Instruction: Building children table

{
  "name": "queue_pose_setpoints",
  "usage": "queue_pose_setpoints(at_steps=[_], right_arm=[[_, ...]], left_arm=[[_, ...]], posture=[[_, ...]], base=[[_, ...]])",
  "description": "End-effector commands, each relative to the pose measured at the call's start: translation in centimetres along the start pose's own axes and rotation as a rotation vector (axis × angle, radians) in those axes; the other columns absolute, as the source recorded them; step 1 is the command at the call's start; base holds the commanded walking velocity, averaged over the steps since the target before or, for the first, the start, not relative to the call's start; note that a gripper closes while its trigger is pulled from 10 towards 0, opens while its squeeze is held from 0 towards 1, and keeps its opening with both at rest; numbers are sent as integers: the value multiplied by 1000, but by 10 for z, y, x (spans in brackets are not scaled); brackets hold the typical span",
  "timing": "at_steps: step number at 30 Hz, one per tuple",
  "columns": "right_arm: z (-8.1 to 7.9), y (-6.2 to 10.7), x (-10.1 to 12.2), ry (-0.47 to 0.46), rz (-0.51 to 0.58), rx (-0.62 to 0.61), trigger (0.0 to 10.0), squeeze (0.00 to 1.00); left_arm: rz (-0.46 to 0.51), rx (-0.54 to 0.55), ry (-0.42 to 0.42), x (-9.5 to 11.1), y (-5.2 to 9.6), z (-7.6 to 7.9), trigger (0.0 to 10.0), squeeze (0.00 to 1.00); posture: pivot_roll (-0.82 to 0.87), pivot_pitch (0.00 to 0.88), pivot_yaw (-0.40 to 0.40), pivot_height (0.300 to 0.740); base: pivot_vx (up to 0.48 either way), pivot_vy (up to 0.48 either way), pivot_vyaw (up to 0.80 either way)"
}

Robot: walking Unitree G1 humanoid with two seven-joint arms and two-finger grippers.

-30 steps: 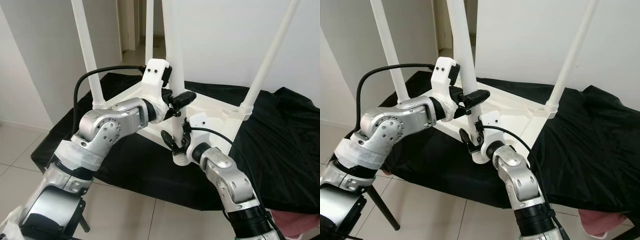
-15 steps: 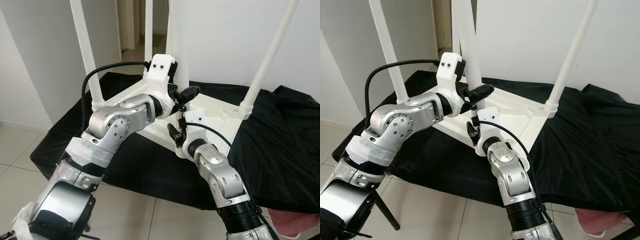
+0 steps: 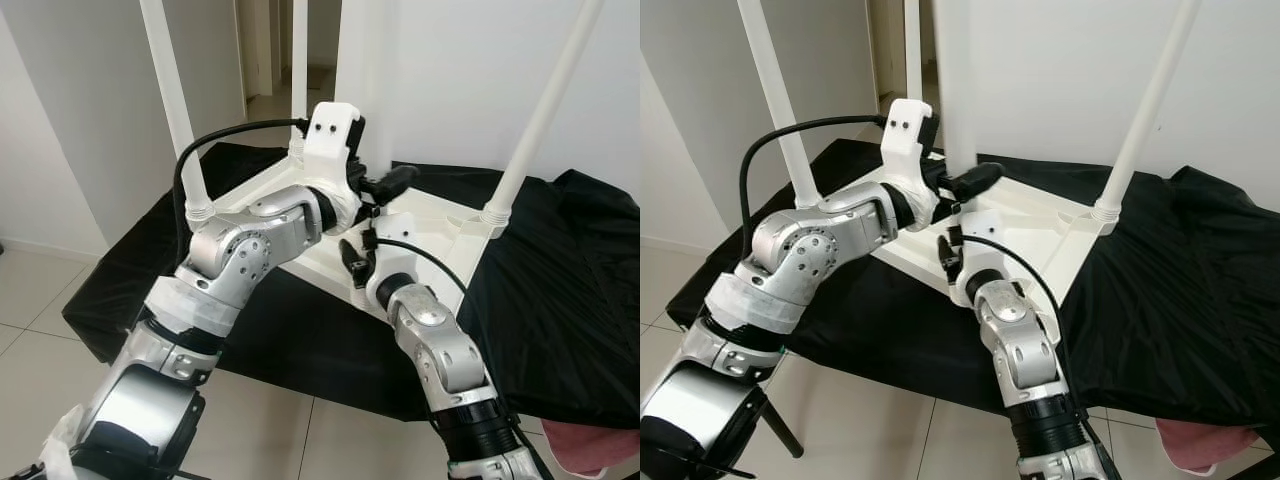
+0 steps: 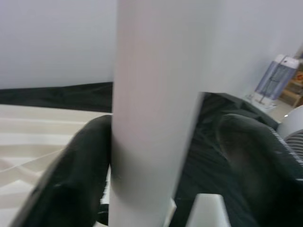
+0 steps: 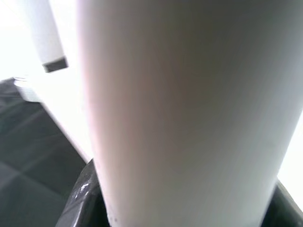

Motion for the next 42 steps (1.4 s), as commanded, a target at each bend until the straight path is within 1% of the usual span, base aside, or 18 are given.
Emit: queue_pose_setpoints(at_steps=[1, 2, 8, 9, 12, 16, 19, 20, 21, 22, 24, 28, 32, 34, 38, 39, 40, 42], right_arm=[[1, -1, 0, -17, -4, -10, 10000, 0], [5, -1, 0, -34, 0, -36, 10000, 0], [9, 0, 0, -48, 5, -60, 10000, 0], [11, 0, 0, -55, 6, -70, 10000, 0], [12, 0, 0, -60, 8, -78, 10000, 0], [17, 0, 3, -75, 29, -107, 10000, 0], [22, 2, 7, -87, 61, -133, 10000, 0], [22, 2, 7, -87, 61, -133, 10000, 0], [29, 7, 10, -91, 94, -158, 10000, 0], [33, 9, 10, -94, 107, -170, 10000, 0], [35, 10, 11, -96, 114, -177, 10000, 0], [53, 18, 11, -94, 150, -246, 10000, 0], [58, 21, 11, -93, 168, -267, 10000, 0], [64, 25, 12, -88, 187, -282, 10000, 0], [67, 27, 12, -82, 196, -284, 10000, 0], [70, 30, 13, -51, 216, -274, 10000, 0], [70, 30, 13, -51, 216, -274, 10000, 0], [73, 31, 13, -33, 219, -268, 10000, 0]], left_arm=[[53, -215, -14, 9, 2, 20, 10000, 1000], [61, -237, -14, 11, 4, 23, 10000, 1000], [72, -258, -22, 12, 6, 27, 10000, 1000], [83, -259, -22, 14, 7, 26, 10000, 0], [91, -258, -21, 15, 8, 26, 10000, 0], [116, -214, -16, 18, 10, 19, 10000, 0], [112, -157, -17, 12, 15, 10, 10000, 0], [112, -157, -17, 12, 15, 10, 10000, 0], [100, -113, -22, 3, 20, 3, 10000, 0], [94, -101, -20, -1, 22, 1, 10000, 0], [90, -97, -18, -3, 24, 0, 10000, 0], [91, -47, -8, -12, 32, -6, 10000, 0], [84, -35, -15, -15, 34, -7, 10000, 0], [74, -15, -23, -22, 37, -9, 10000, 0], [68, 11, -40, -29, 41, -11, 10000, 0], [61, 36, -68, -40, 48, -13, 10000, 0], [61, 36, -68, -40, 48, -13, 10000, 0], [46, 58, -59, -49, 53, -15, 10000, 0]], posture=[[22, 94, 26, 740], [23, 98, 28, 740], [23, 99, 29, 740], [23, 100, 28, 740], [22, 102, 28, 740], [19, 107, 30, 740], [4, 117, 44, 740], [4, 117, 44, 740], [1, 118, 50, 740], [-1, 120, 53, 740], [-3, 123, 56, 740], [2, 134, 65, 740], [9, 132, 57, 740], [13, 134, 45, 740], [14, 134, 37, 740], [15, 131, 29, 740], [15, 131, 29, 740], [20, 130, 20, 740]], base=[[0, 0, 0], [0, 0, 0], [0, 0, 0], [0, 0, 0], [0, 0, 0], [0, 0, 0], [0, 0, 0], [0, 0, 0], [0, 0, 0], [0, 0, 0], [0, 0, 0], [0, 0, 0], [0, 0, 0], [0, 0, 0], [0, 0, 0], [0, 0, 0], [0, 0, 0], [0, 0, 0]])
Point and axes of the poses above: a point about 5 cm out from each wrist's last joint towards the gripper, its own y axis pointing back from the gripper into the wrist, its own x axis along the axis of the wrist's last joint, z = x × y, the point moved 3 cm from there along -y, pointing out of the wrist towards the gripper, and after that the axes turned 10 degrees about -y, right-handed, at the moved point
